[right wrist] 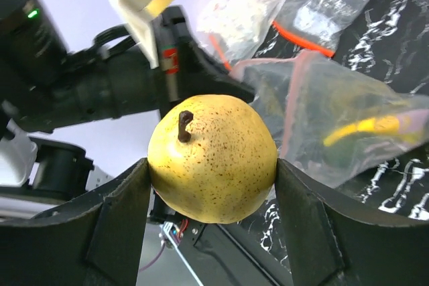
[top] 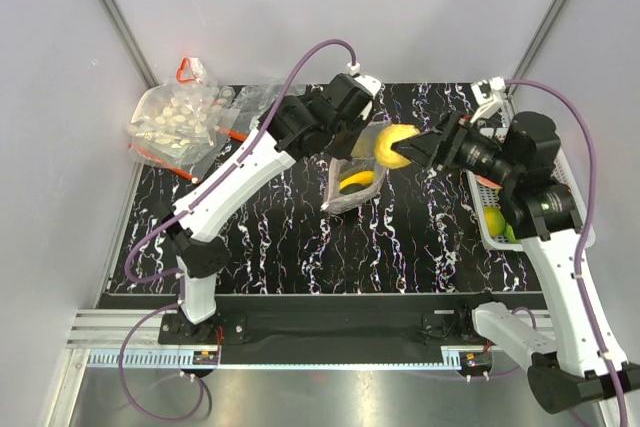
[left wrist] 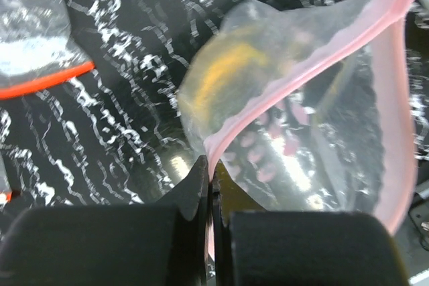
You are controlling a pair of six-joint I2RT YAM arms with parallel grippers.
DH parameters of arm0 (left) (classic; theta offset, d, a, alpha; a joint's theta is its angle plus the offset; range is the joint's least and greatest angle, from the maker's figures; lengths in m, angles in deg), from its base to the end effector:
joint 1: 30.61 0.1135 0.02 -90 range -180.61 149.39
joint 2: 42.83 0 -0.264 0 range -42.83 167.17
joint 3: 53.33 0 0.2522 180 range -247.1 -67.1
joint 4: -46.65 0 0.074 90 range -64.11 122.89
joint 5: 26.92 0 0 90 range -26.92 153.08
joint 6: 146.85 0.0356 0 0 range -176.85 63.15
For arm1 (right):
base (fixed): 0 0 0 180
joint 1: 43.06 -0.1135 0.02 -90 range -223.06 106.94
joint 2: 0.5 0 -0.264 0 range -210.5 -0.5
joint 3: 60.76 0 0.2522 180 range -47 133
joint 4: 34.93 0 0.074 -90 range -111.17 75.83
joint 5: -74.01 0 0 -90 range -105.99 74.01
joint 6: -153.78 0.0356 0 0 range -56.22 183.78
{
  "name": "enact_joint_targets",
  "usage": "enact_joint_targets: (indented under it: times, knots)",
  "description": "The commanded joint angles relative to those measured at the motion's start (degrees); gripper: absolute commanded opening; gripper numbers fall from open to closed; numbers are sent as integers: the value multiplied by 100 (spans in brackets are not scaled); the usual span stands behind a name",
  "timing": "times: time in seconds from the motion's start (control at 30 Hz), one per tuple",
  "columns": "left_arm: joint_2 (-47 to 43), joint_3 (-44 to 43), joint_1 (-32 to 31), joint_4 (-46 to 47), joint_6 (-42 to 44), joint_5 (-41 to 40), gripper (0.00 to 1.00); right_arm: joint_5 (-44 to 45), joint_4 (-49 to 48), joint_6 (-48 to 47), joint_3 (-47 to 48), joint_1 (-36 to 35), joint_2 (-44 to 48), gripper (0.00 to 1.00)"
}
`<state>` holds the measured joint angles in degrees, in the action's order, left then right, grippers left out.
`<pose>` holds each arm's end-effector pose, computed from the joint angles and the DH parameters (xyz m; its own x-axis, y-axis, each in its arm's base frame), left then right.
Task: Place the food in the zip-top bag and seal the zipper
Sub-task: Place the fake fruit in the zipper food storage bag.
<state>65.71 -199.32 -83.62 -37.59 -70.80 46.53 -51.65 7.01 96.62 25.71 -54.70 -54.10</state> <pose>0.2356 -0.2960 0.4383 -0.5819 0.3884 -0.7145 0.5235 0.8513 0.0364 0.1690 0.0560 0.4466 -0.5244 0.3418 -0.7798 -0.5277 0.5883 0.6127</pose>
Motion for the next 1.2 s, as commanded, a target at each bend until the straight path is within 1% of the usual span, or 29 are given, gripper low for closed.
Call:
enact_joint_targets:
  times: [0.0,0.03,0.1,0.13,0.27,0.33,0.47,0.53,0.6,0.73,0.87,0.93,0.97,1.07,1.1,1.17]
  knots:
    - [-270,214,308,236,16,-129,0,32,-594,135,156,-364,-438,54]
    - [-323,362,327,306,24,-129,0,181,-638,109,173,-644,-553,54]
    - [-411,512,344,350,24,-146,0,383,-752,65,243,-944,-852,54]
    - [-429,566,336,359,24,-146,0,637,-788,47,261,-1224,-940,54]
    - [-499,680,344,386,-2,-94,0,1324,-823,-50,332,-1622,-1275,54]
    - [-543,698,388,394,-28,29,0,1561,-902,-41,244,-1640,-1407,53]
    - [-710,698,520,421,-72,485,0,1966,-946,-32,121,-1649,-1320,53]
    - [-763,619,564,403,-90,557,0,2097,-841,-84,182,-1649,-1310,54]
    - [-816,505,582,351,-64,557,0,2116,-753,-102,322,-1649,-1380,54]
    - [-816,101,617,70,-28,311,0,2089,-779,-102,507,-1684,-1705,54]
    - [-921,170,661,87,-37,328,0,2203,-929,-111,552,-1789,-2162,54]
    - [-939,240,661,130,-28,372,0,2291,-1034,-120,525,-1842,-2233,55]
    - [-930,284,669,139,-28,390,0,2309,-1069,-120,516,-1877,-2251,68]
    - [-904,390,740,192,-28,591,0,2414,-1026,-216,525,-1956,-2269,93]
    - [-895,416,783,218,-37,636,0,2458,-895,-251,551,-1974,-2260,99]
    - [-913,539,828,315,-37,680,0,2564,-754,-322,595,-1974,-2216,100]
